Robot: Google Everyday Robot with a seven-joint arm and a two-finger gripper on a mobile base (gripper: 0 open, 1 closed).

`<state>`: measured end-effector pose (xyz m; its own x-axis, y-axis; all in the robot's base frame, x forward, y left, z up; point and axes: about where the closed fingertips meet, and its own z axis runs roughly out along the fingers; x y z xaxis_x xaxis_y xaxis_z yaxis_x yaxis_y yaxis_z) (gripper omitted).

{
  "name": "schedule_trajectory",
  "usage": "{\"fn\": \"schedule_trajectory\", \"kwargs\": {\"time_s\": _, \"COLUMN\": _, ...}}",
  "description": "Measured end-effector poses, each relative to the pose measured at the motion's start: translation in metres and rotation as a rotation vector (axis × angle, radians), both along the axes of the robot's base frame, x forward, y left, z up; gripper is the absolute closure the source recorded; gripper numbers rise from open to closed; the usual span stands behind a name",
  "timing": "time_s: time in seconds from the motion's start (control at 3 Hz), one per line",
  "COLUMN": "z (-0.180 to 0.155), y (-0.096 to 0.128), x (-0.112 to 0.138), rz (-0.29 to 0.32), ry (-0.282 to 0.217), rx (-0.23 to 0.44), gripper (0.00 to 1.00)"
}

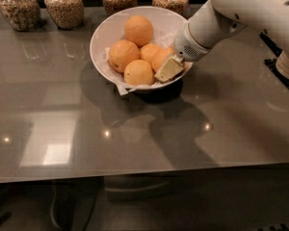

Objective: Pick orange from white bowl

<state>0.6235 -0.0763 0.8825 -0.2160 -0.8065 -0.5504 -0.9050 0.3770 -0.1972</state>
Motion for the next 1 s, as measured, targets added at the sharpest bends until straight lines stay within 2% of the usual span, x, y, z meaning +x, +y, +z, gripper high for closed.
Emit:
{"fn": "schedule_trajectory", "kwargs": {"time_s": 0.33, "z": 0.009, "y": -0.001, "x": -0.003, "rz": 0.0, "ry": -0.024, "rx": 0.001, "gripper": 0.98}}
{"fn": "schedule_trajectory", "kwargs": {"time_s": 0.67, "z": 0.029, "y": 0.002, "x": -0.006, "rz": 0.021, "ry": -0.058, "rx": 0.012, "gripper": 1.0}}
{"fn": "schedule_trajectory", "kwargs": {"time_s": 1.0, "z": 0.065, "y": 0.005, "x": -0.012, "rz": 0.048, "ry": -0.119, "rx": 0.046, "gripper": 1.0}}
